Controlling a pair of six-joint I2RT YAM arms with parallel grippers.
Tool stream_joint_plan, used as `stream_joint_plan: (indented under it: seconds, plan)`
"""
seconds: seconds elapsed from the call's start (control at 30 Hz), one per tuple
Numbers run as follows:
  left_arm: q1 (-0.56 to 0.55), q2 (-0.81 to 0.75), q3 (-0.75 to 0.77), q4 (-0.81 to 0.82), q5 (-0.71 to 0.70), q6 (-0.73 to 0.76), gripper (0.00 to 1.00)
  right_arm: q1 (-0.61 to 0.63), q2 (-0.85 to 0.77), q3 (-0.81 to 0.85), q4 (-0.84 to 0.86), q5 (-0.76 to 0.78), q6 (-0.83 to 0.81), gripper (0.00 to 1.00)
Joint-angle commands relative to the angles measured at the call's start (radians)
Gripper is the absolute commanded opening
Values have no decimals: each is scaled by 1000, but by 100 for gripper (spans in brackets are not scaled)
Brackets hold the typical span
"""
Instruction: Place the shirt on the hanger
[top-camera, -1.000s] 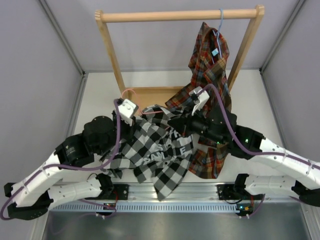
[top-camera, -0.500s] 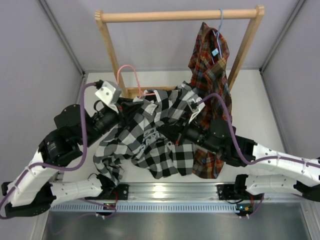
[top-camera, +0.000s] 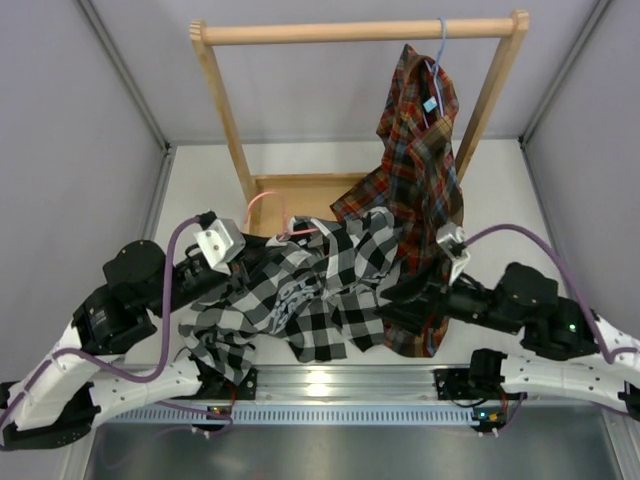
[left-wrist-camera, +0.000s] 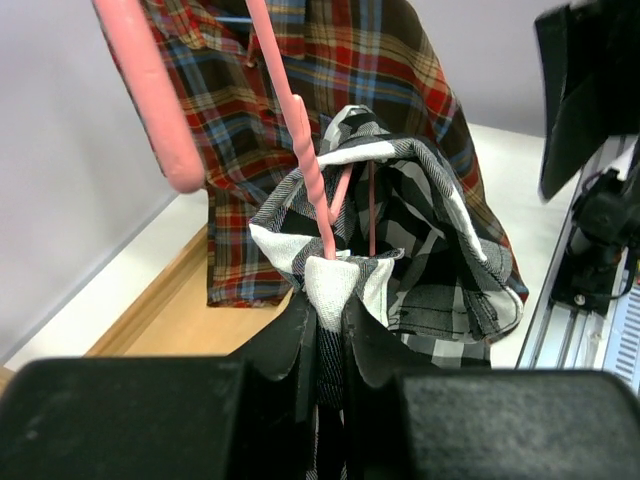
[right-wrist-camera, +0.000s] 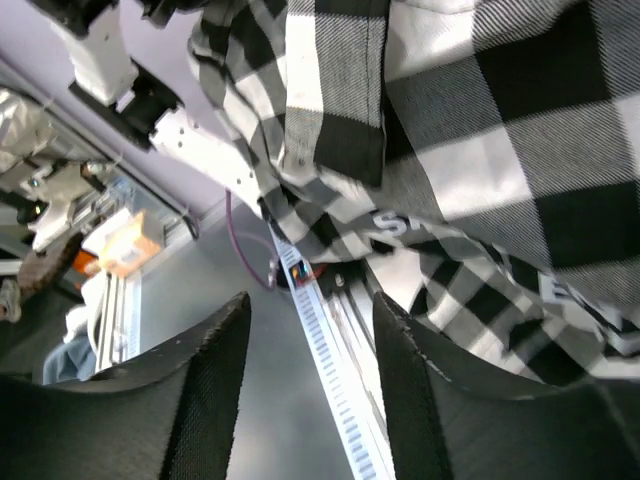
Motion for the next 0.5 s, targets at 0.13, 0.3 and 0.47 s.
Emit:
stream_joint_plan:
  seconds: [0.13, 0.3, 0.47]
  plan:
    - [0, 7, -74, 29, 171, 28, 0, 13, -81, 153, -270, -27, -165, 61]
    - [2, 66, -69, -26, 479, 25, 0, 13, 169, 348, -289, -25, -329, 62]
    - [2, 113, -59, -31, 668, 10, 0, 13, 318, 443, -203, -96, -435, 60]
